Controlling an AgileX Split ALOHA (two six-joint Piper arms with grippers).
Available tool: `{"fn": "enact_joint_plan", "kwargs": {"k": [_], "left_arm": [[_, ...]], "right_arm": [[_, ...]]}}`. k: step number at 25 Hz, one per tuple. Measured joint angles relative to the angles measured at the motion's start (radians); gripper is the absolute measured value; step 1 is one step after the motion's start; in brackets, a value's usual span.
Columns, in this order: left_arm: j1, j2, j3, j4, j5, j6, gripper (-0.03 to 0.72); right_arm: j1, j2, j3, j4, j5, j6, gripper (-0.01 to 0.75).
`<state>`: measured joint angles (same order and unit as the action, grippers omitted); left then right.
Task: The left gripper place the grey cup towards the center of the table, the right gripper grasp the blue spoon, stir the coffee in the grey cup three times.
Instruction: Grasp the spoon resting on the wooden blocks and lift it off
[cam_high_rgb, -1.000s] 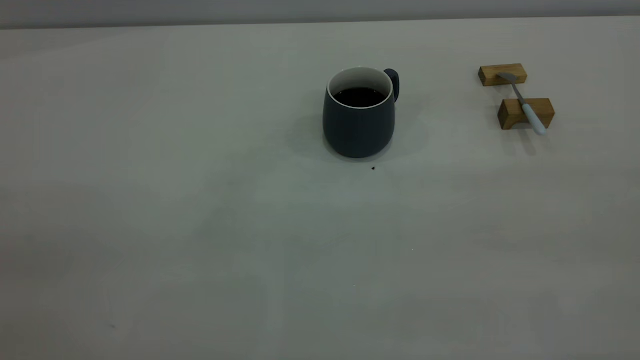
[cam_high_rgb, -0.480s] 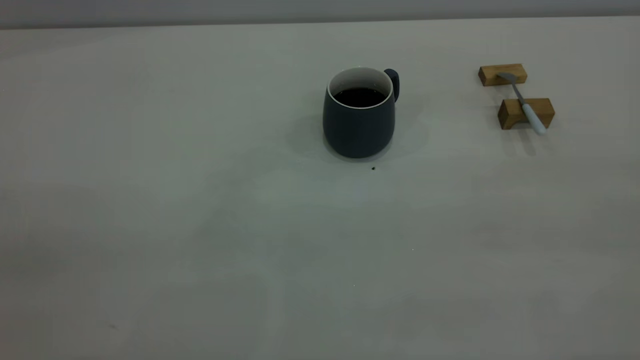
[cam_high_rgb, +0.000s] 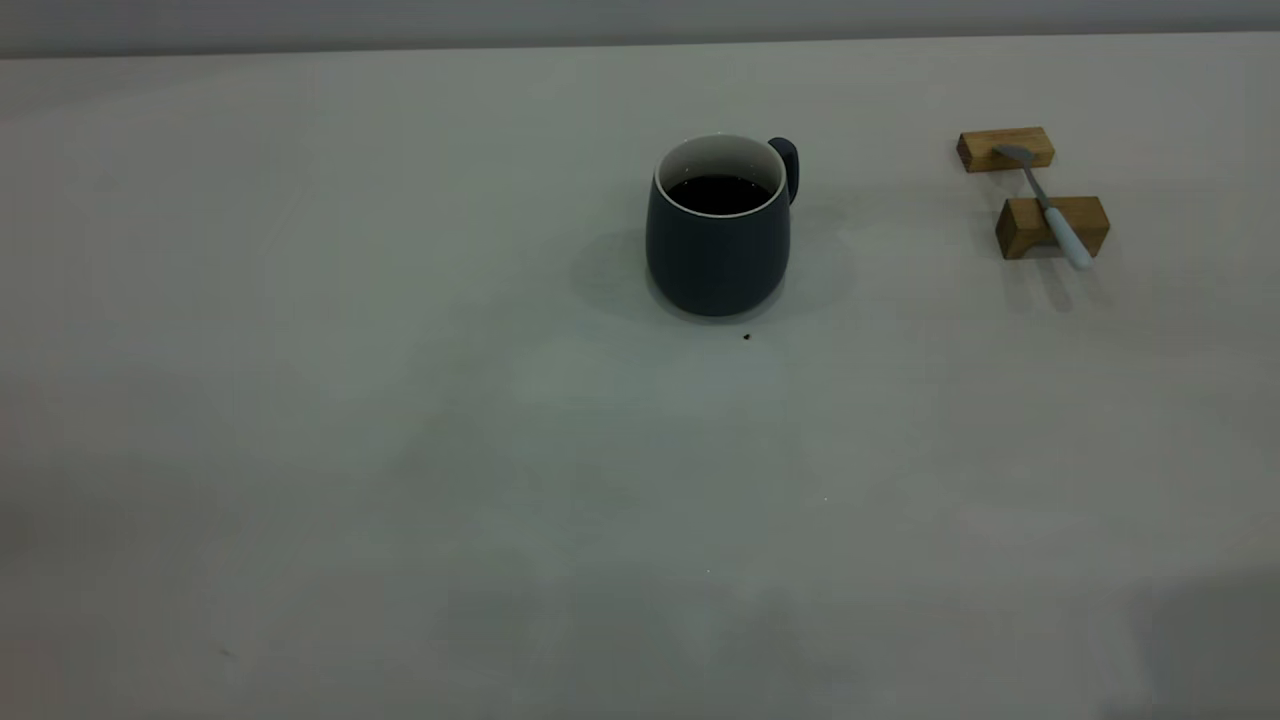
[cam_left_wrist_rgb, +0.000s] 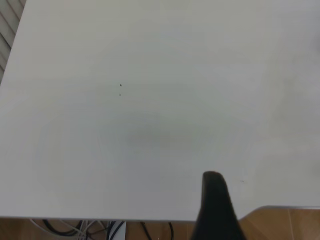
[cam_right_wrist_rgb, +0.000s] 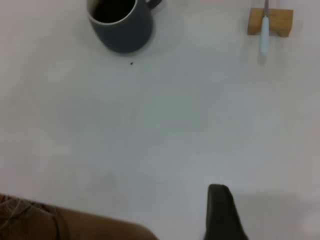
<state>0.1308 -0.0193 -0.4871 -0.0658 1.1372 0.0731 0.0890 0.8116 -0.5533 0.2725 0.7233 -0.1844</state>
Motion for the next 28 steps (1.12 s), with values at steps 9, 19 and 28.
{"fn": "enact_joint_plan", "kwargs": {"k": [9, 19, 28], "left_arm": [[0.0, 0.0, 0.0, 0.0, 0.0, 0.0, 0.585], [0.0, 0.0, 0.0, 0.0, 0.0, 0.0, 0.585], [0.0, 0.0, 0.0, 0.0, 0.0, 0.0, 0.585]], "right_arm": [[0.0, 0.526, -0.217, 0.007, -0.111, -0.076, 0.512], [0.0, 0.952, -0.444, 0.012, -0.145, -0.091, 0.572], [-0.001, 1.28, -0.692, 0.012, -0.141, -0.088, 0.58]]}}
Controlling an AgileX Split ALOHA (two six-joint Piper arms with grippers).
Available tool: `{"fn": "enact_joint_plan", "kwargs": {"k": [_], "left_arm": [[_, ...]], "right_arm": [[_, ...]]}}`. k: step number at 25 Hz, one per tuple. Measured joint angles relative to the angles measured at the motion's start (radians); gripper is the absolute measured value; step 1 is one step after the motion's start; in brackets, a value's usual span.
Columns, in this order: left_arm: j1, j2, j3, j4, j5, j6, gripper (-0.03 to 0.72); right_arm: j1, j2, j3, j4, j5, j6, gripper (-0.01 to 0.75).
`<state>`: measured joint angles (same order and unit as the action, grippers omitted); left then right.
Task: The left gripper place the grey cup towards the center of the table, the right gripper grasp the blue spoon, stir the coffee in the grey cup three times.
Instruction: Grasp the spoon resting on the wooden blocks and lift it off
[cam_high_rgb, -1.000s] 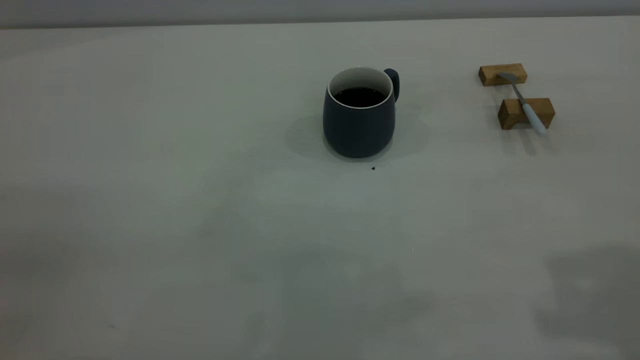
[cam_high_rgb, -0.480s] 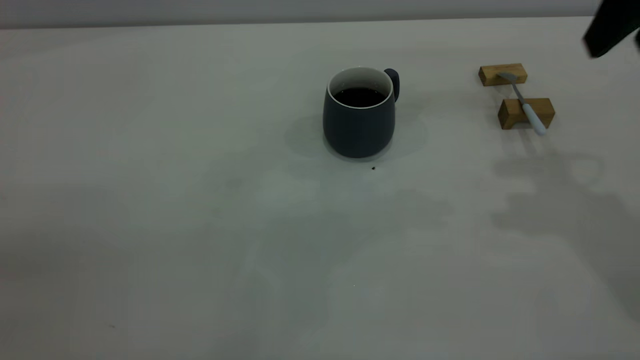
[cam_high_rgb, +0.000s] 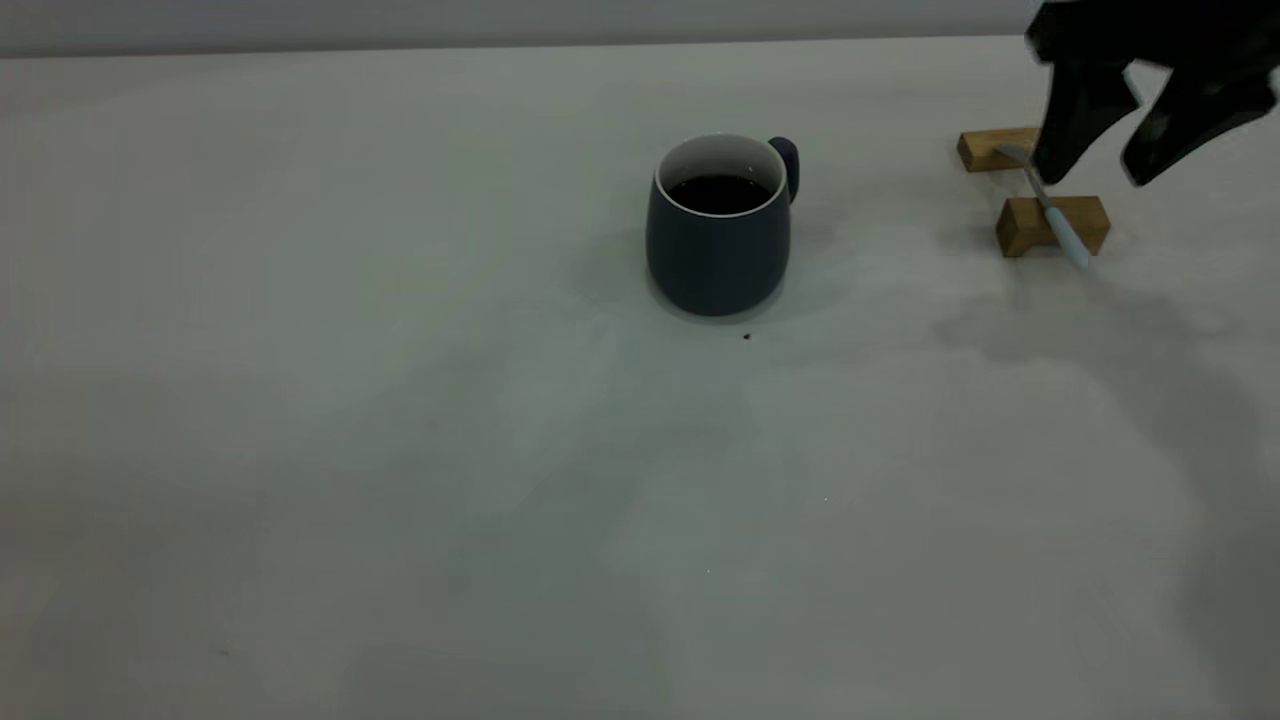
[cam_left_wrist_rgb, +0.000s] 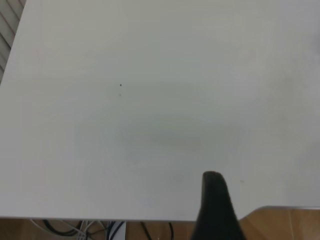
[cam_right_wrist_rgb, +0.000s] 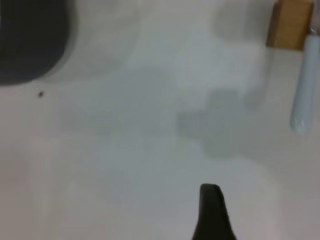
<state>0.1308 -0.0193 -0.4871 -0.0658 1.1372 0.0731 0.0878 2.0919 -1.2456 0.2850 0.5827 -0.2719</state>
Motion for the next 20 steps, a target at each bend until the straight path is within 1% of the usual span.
{"fn": "enact_joint_plan", "kwargs": {"k": [5, 9, 15, 20], "left_arm": [[0.0, 0.0, 0.0, 0.0, 0.0, 0.0, 0.585], [0.0, 0.0, 0.0, 0.0, 0.0, 0.0, 0.585], [0.0, 0.0, 0.0, 0.0, 0.0, 0.0, 0.585], [0.0, 0.0, 0.0, 0.0, 0.0, 0.0, 0.585]], "right_arm": [[0.0, 0.122, -0.1, -0.026, 0.002, 0.0, 0.58], [0.0, 0.189, -0.152, -0.058, 0.002, 0.007, 0.58], [-0.002, 0.239, -0.171, -0.129, -0.016, 0.054, 0.58], [-0.017, 0.264, -0.171, -0.136, -0.053, 0.062, 0.58]]}}
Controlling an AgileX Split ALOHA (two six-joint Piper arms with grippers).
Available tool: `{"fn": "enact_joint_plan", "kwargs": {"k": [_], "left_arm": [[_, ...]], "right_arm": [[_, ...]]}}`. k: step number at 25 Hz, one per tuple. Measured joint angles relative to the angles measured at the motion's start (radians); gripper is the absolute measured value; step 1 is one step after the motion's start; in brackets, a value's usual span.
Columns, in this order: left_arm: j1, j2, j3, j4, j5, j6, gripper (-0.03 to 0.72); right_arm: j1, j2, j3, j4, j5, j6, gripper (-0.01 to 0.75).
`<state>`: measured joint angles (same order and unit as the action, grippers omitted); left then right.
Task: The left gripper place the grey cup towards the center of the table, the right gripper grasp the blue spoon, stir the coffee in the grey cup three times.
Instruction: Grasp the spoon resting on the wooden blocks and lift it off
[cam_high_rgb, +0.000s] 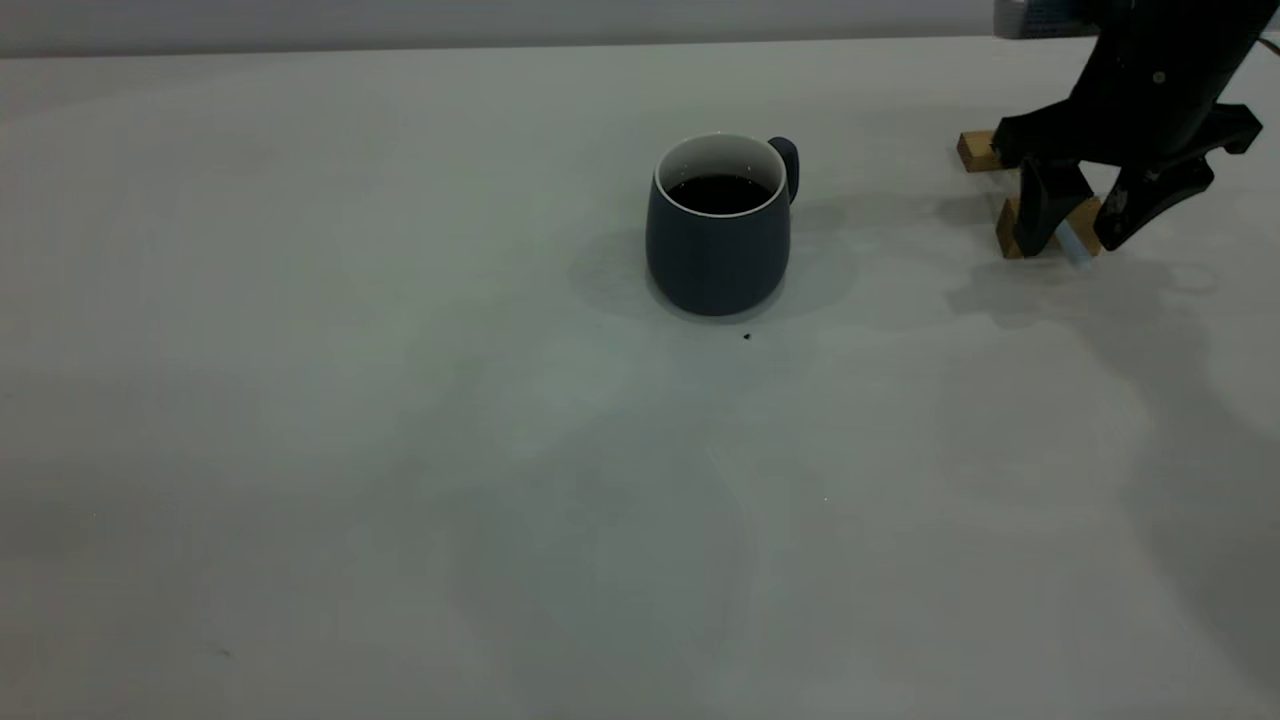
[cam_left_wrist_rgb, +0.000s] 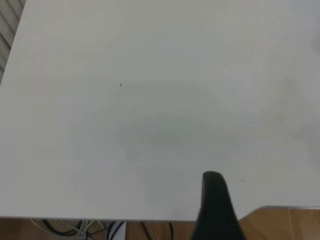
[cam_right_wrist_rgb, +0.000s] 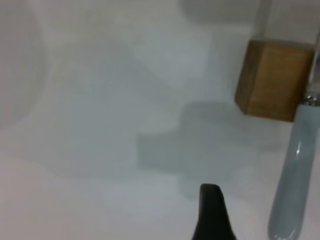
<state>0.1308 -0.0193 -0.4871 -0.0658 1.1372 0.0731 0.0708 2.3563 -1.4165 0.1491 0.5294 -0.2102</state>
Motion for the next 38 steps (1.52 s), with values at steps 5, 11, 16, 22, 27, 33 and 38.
{"fn": "enact_joint_plan", "kwargs": {"k": [5, 11, 16, 22, 27, 33, 38], "left_arm": [[0.0, 0.0, 0.0, 0.0, 0.0, 0.0, 0.585], [0.0, 0.0, 0.0, 0.0, 0.0, 0.0, 0.585], [0.0, 0.0, 0.0, 0.0, 0.0, 0.0, 0.585], [0.0, 0.0, 0.0, 0.0, 0.0, 0.0, 0.585], [0.0, 0.0, 0.0, 0.0, 0.0, 0.0, 0.585], [0.0, 0.0, 0.0, 0.0, 0.0, 0.0, 0.585], [0.0, 0.0, 0.0, 0.0, 0.0, 0.0, 0.585]], "right_arm": [[-0.015, 0.024, 0.0, 0.002, -0.033, 0.003, 0.58], [-0.016, 0.045, -0.001, 0.011, -0.062, 0.006, 0.58], [-0.016, 0.064, -0.001, 0.012, -0.09, 0.006, 0.58], [-0.016, 0.065, -0.001, 0.013, -0.112, 0.006, 0.569], [-0.016, 0.065, -0.001, 0.013, -0.115, 0.006, 0.472], [-0.016, 0.065, -0.001, 0.013, -0.111, 0.006, 0.18], [-0.016, 0.034, -0.001, 0.008, -0.063, 0.007, 0.118]]}}
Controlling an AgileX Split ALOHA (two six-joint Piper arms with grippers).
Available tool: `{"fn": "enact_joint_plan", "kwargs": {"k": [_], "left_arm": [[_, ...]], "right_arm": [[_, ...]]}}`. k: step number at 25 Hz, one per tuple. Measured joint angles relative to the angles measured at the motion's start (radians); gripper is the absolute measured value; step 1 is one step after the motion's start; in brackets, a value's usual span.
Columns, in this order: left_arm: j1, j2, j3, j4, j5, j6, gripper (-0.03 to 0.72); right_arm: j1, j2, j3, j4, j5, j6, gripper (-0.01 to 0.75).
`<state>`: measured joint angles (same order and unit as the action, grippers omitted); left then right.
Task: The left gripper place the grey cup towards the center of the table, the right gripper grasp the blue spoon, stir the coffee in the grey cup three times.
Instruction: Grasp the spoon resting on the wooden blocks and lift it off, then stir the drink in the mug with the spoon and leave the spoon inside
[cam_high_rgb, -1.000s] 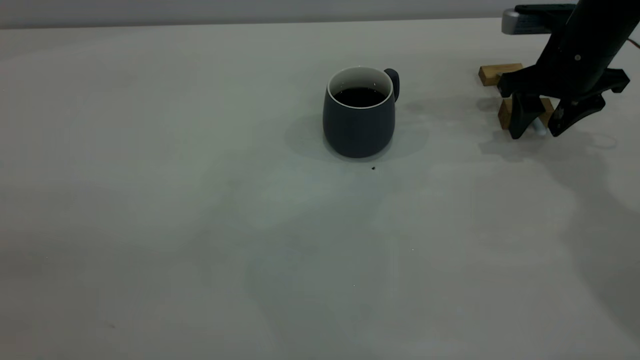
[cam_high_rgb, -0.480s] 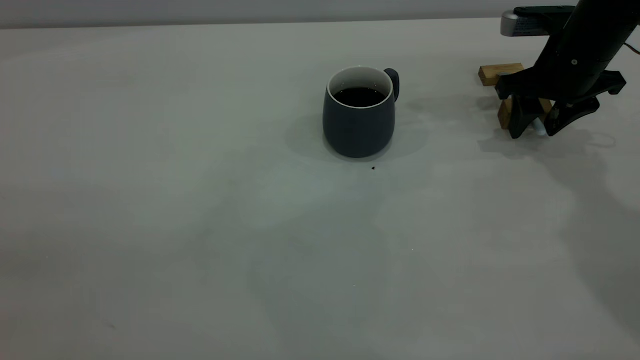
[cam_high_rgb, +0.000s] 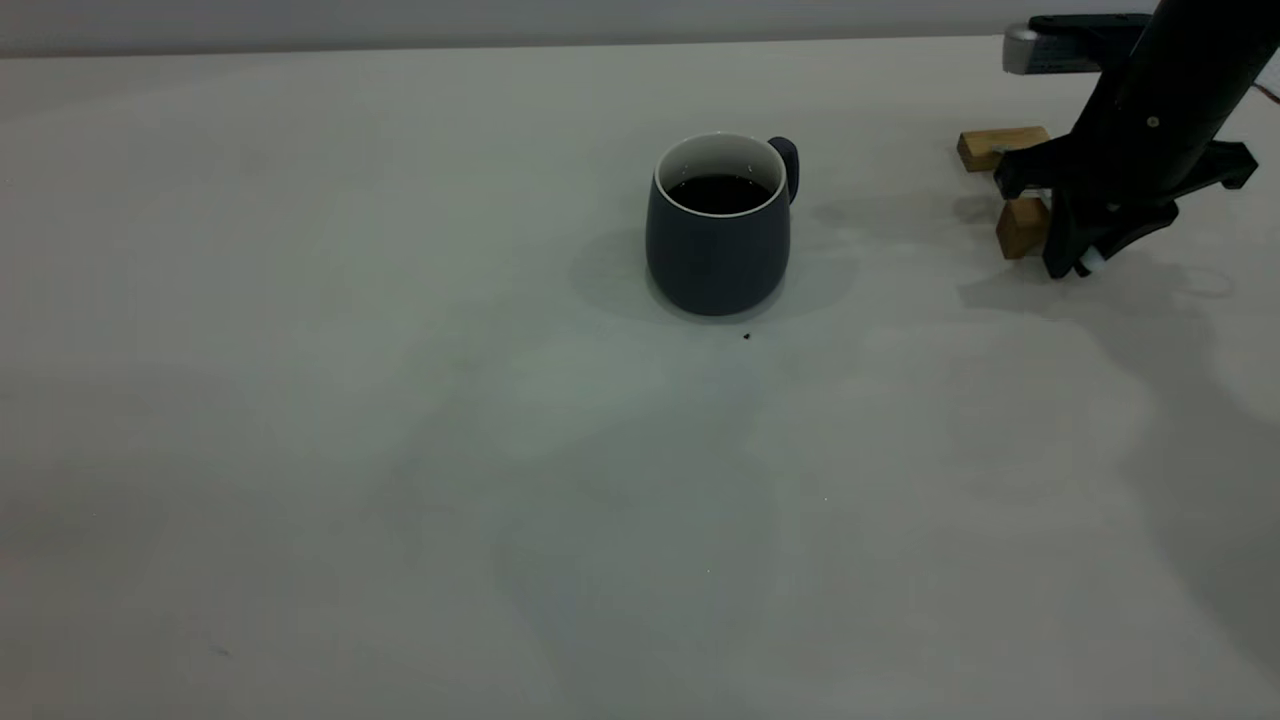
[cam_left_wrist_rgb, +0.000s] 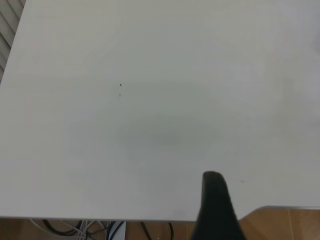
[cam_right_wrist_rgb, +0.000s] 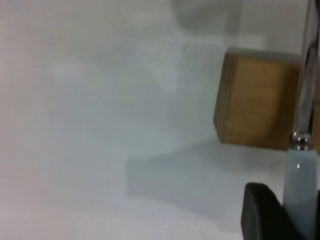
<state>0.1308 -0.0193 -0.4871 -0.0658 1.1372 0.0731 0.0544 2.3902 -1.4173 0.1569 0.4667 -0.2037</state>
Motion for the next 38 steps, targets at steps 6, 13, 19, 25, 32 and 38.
{"fn": "enact_joint_plan", "kwargs": {"k": [6, 13, 19, 25, 32, 38], "left_arm": [[0.0, 0.0, 0.0, 0.0, 0.0, 0.0, 0.585], [0.0, 0.0, 0.0, 0.0, 0.0, 0.0, 0.585], [0.0, 0.0, 0.0, 0.0, 0.0, 0.0, 0.585], [0.0, 0.0, 0.0, 0.0, 0.0, 0.0, 0.585], [0.0, 0.0, 0.0, 0.0, 0.0, 0.0, 0.585], [0.0, 0.0, 0.0, 0.0, 0.0, 0.0, 0.585]], "right_arm": [[0.012, -0.144, 0.0, 0.107, 0.083, -0.058, 0.118], [0.079, -0.153, -0.047, 0.68, 0.397, -0.31, 0.118], [0.069, -0.098, -0.079, 0.981, 0.625, -0.32, 0.118], [0.065, -0.05, -0.079, 1.262, 0.688, -0.268, 0.118], [0.062, -0.049, -0.079, 1.36, 0.688, 0.187, 0.118], [0.062, -0.049, -0.079, 1.361, 0.688, 0.705, 0.118]]}}
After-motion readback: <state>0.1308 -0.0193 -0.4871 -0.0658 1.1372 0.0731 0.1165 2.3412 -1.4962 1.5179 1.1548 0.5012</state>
